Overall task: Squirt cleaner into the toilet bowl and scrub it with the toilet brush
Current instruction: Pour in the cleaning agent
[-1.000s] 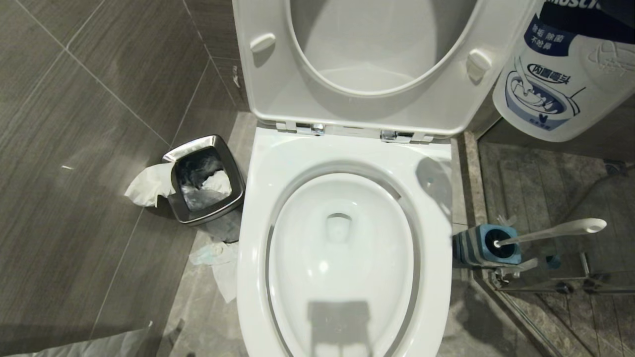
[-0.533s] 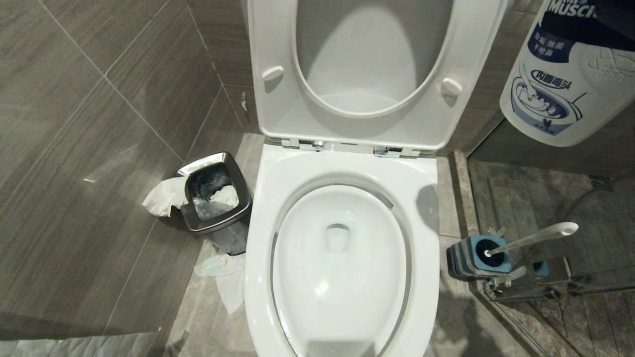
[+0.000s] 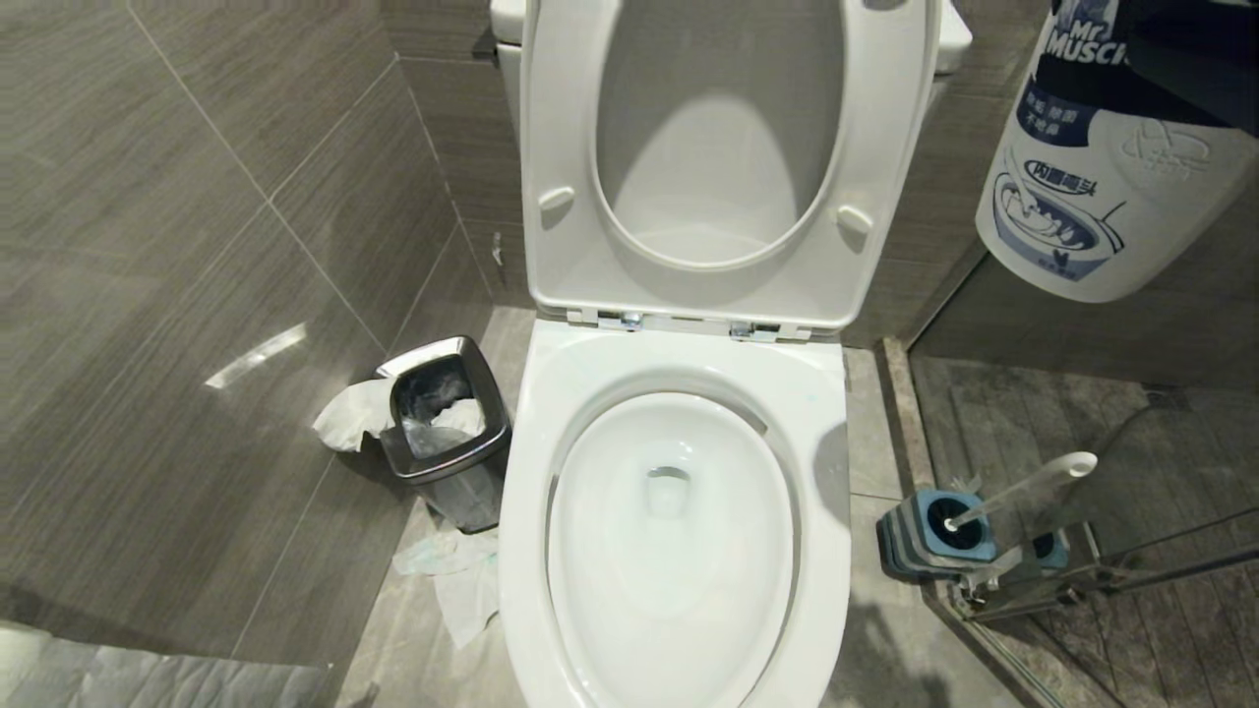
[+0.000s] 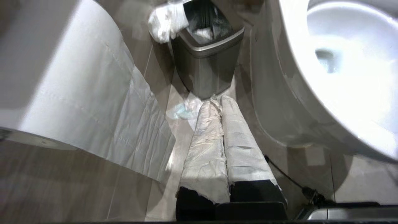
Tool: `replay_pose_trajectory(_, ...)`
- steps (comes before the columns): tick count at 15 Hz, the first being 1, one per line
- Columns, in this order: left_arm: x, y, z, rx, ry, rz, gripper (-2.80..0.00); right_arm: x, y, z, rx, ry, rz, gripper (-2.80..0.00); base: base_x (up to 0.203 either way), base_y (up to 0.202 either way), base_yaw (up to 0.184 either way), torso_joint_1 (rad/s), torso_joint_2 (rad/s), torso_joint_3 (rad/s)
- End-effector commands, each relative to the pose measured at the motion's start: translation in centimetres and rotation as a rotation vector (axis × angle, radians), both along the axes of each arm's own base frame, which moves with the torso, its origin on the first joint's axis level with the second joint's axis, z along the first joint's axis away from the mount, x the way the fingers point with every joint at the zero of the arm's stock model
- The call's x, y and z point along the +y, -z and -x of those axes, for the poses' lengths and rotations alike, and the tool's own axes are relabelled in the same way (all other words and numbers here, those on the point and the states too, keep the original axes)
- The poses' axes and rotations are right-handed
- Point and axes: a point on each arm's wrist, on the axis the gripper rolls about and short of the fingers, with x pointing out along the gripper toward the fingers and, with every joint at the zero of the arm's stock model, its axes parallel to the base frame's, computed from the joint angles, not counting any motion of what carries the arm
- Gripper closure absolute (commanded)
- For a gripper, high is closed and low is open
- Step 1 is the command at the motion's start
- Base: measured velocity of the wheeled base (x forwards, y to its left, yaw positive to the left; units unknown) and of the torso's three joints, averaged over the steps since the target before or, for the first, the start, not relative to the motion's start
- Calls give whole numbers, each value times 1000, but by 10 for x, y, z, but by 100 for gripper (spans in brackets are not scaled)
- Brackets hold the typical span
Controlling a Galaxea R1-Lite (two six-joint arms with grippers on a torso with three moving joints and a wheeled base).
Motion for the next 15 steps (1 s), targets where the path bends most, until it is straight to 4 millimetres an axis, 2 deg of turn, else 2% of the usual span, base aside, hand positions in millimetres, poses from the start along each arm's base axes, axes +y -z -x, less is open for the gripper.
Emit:
replay_pose_trajectory(1, 0, 0, 0, -2, 0, 0, 0, 5, 2, -6, 14, 15, 1, 0, 0, 0, 0, 7, -7, 62)
replay_pose_trajectory(5, 0, 1, -1, -1, 0, 0, 0, 18, -1, -24, 61, 104, -131, 0, 0, 0, 0, 4, 2, 17)
replay_pose_trajectory(8, 0, 0, 0, -2, 0, -1, 0, 41, -1, -33, 107, 189, -228, 0, 0, 0, 0, 0, 0, 0)
replay_pose_trajectory(13, 0, 0, 0, -2, 0, -1, 0, 57, 26, -43, 134, 226, -43, 0, 0, 0, 0, 0, 0, 0)
replay_pose_trajectory(15, 0, 0, 0, -2, 0, -1, 0, 61, 31, -48, 139, 267, 1, 0, 0, 0, 0, 0, 0, 0)
